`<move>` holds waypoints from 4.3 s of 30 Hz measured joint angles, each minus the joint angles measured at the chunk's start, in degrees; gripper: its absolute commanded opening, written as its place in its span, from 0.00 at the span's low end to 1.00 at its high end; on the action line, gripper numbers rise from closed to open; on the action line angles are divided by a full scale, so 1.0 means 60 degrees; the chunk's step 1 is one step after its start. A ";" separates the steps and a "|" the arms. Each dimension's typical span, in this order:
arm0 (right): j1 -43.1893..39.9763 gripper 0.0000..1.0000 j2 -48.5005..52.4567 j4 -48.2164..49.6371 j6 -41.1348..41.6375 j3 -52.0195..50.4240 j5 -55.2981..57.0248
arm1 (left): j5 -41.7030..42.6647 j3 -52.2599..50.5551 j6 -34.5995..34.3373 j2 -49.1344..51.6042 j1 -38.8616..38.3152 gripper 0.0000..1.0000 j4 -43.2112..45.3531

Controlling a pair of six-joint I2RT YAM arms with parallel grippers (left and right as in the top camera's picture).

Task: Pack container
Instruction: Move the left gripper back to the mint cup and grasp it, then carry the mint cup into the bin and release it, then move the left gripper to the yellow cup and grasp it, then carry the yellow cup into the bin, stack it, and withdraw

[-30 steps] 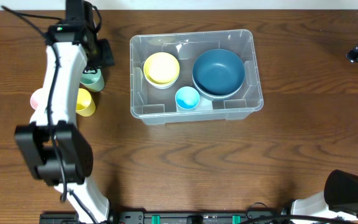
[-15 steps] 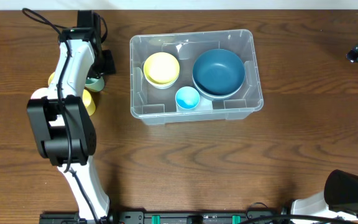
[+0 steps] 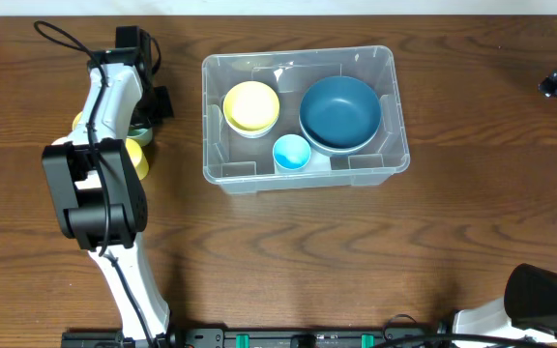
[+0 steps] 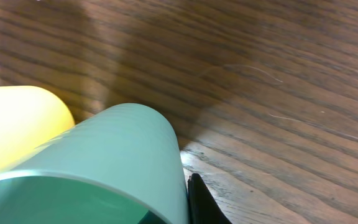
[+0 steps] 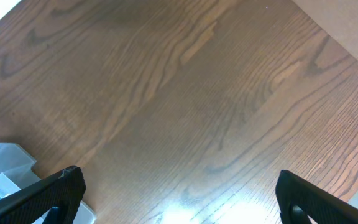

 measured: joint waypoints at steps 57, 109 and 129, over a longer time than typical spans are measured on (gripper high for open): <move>0.0000 0.99 0.0004 0.0000 0.0004 0.0000 0.0000 | 0.2401 0.0015 0.1497 -0.2342 -0.6426 0.60 -0.1508; 0.0000 0.99 0.0004 0.0000 0.0000 0.0000 0.0000 | 0.0849 -0.1096 -0.0550 -0.0546 0.0659 0.06 -0.1854; 0.0000 0.99 0.0000 0.0000 0.0000 0.0000 0.0000 | 0.2543 -0.0831 -0.0506 -0.5810 -0.2175 0.06 -0.1446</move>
